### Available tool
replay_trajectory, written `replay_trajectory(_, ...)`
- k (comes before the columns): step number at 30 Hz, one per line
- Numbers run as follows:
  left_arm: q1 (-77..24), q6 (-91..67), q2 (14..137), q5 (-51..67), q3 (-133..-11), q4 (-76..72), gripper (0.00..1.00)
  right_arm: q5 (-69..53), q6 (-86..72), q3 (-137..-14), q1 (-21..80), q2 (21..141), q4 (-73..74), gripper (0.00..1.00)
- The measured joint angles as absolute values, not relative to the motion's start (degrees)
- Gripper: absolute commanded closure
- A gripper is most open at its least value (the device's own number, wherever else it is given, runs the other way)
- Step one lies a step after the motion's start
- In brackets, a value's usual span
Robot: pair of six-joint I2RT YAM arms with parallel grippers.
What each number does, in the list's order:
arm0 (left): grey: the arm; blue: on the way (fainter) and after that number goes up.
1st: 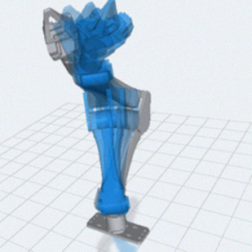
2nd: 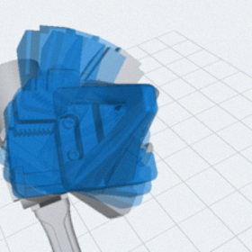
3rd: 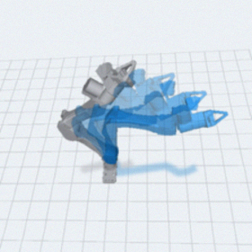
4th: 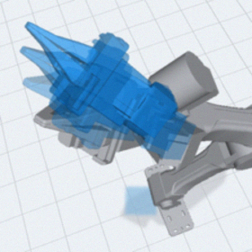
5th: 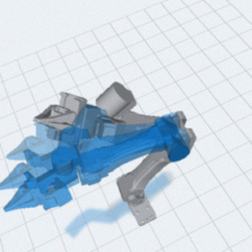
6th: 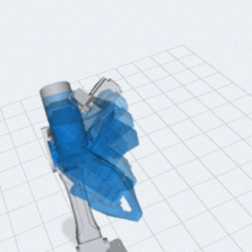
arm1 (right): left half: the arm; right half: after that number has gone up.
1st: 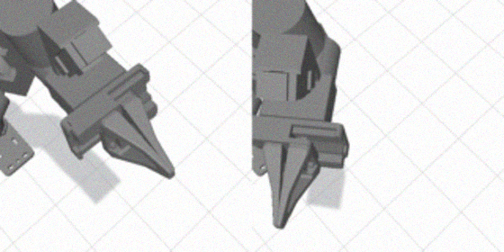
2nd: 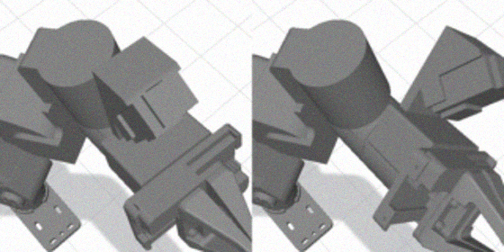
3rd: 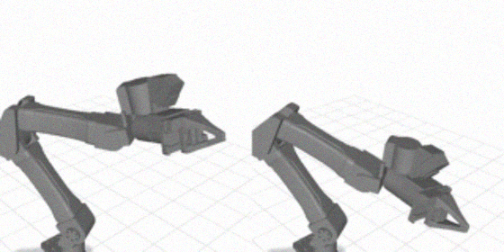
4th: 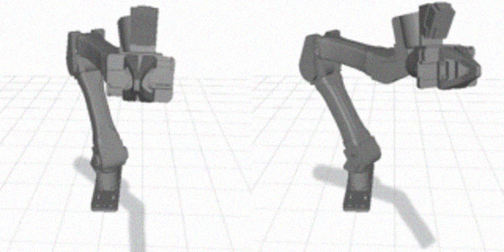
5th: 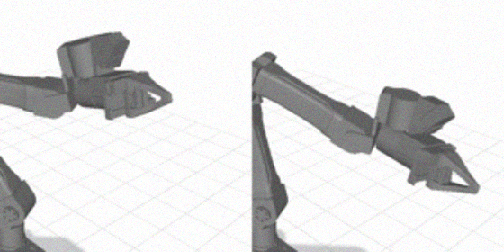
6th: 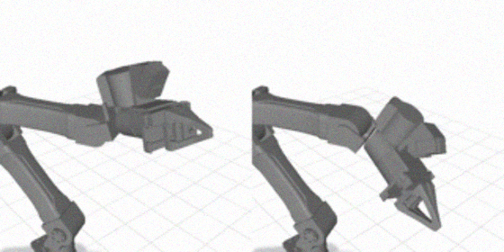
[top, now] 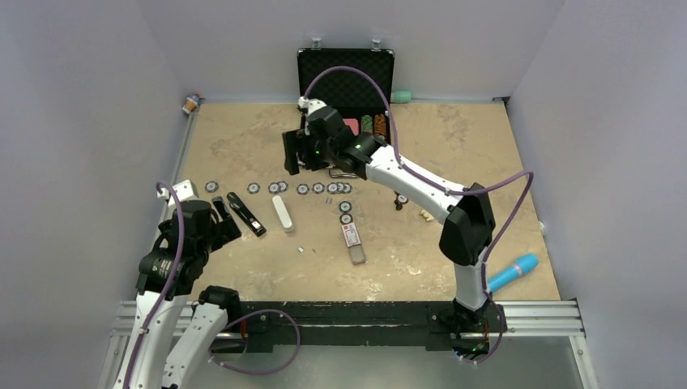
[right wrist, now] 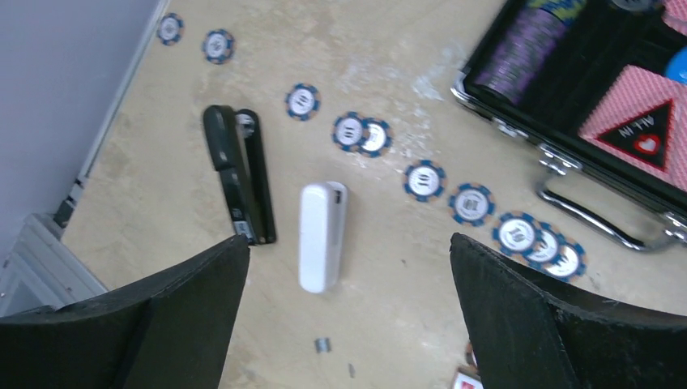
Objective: Unload the staples from the stapler
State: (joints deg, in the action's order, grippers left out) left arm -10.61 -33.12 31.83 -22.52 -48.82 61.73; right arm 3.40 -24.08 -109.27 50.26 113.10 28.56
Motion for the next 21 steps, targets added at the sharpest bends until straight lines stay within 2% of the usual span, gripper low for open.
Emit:
replay_trajectory(7,-10.61,-33.12,31.22,-22.35,-48.82,61.71,0.0,1.08,-21.12,-99.81,43.79,110.24,27.55,0.02)
replay_trajectory(21,-10.61,-31.86,31.0,-21.61,-48.51,61.19,0.0,2.39,-12.27,-90.63,47.97,103.55,30.85,0.1)
